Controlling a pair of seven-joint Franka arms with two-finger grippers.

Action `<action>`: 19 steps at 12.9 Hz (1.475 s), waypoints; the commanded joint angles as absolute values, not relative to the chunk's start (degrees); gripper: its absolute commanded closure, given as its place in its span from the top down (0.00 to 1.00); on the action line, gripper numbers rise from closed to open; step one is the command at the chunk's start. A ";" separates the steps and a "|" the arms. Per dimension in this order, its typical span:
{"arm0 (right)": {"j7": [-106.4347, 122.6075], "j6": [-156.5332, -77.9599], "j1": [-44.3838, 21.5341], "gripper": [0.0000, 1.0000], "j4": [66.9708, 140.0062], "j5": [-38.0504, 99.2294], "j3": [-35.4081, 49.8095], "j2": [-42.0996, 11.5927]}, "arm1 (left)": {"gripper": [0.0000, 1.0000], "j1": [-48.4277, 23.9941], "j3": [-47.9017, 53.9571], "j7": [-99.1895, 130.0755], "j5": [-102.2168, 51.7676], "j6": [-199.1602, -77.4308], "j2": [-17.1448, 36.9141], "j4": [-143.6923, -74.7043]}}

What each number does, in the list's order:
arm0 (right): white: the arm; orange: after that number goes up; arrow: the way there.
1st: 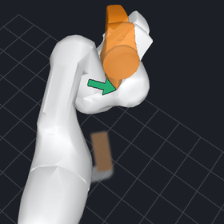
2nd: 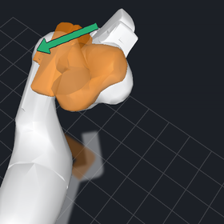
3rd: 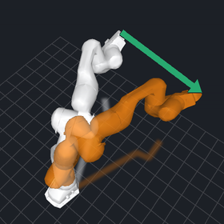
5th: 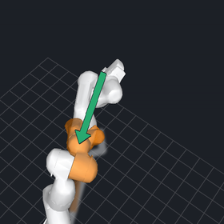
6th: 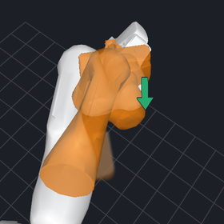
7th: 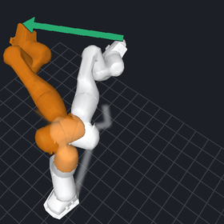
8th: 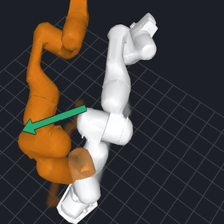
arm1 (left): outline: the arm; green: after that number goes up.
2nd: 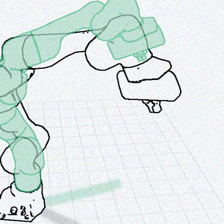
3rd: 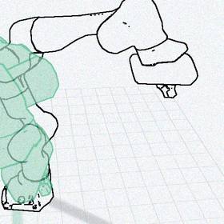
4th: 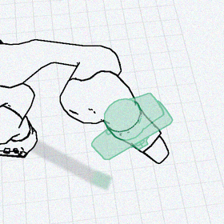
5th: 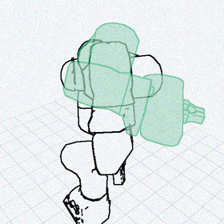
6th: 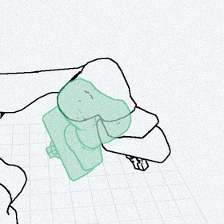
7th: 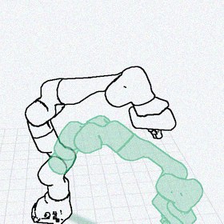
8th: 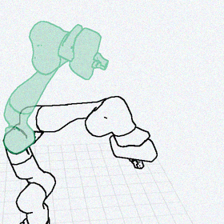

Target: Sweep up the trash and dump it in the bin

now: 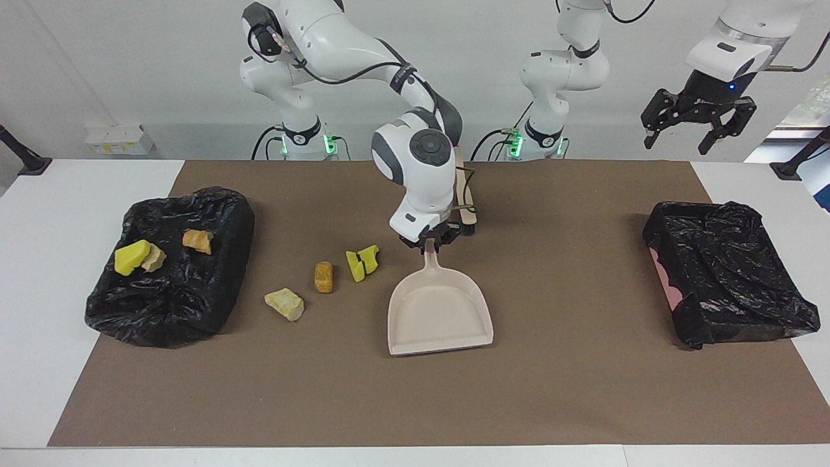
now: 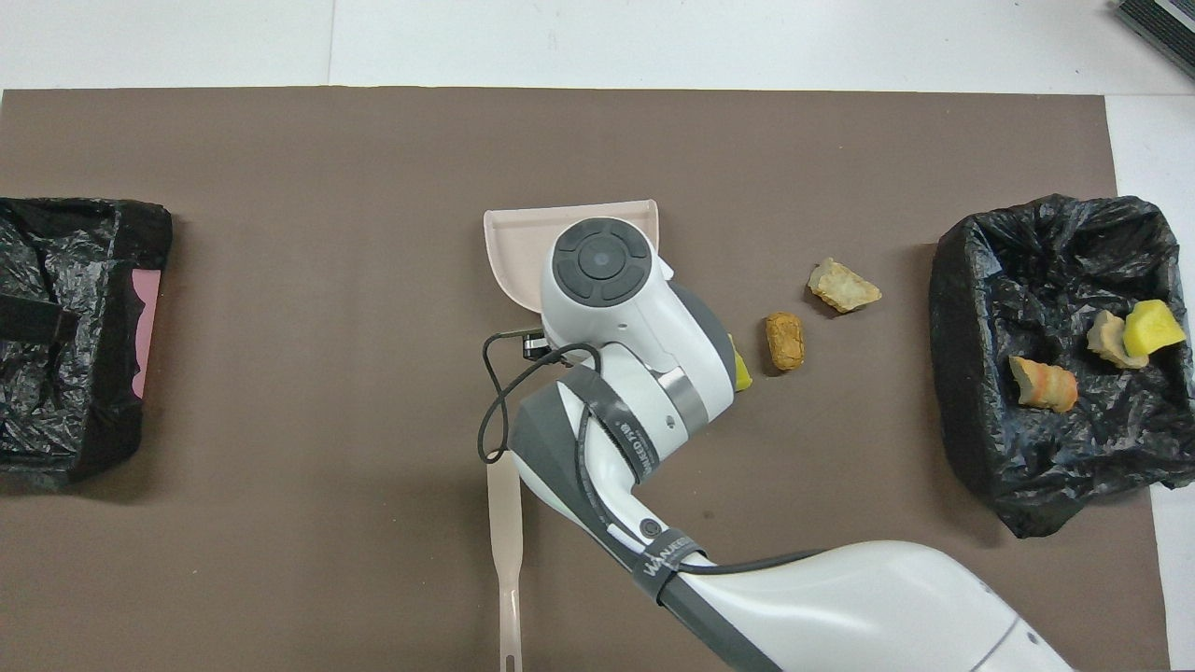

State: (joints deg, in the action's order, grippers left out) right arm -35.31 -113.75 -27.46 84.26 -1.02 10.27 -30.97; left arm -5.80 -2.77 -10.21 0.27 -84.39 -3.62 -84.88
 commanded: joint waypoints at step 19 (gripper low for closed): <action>-50.43 -112.58 -40.68 1.00 96.48 1.40 10.81 -20.32 | 1.00 -14.22 -2.02 -5.29 0.97 -102.98 4.12 -91.14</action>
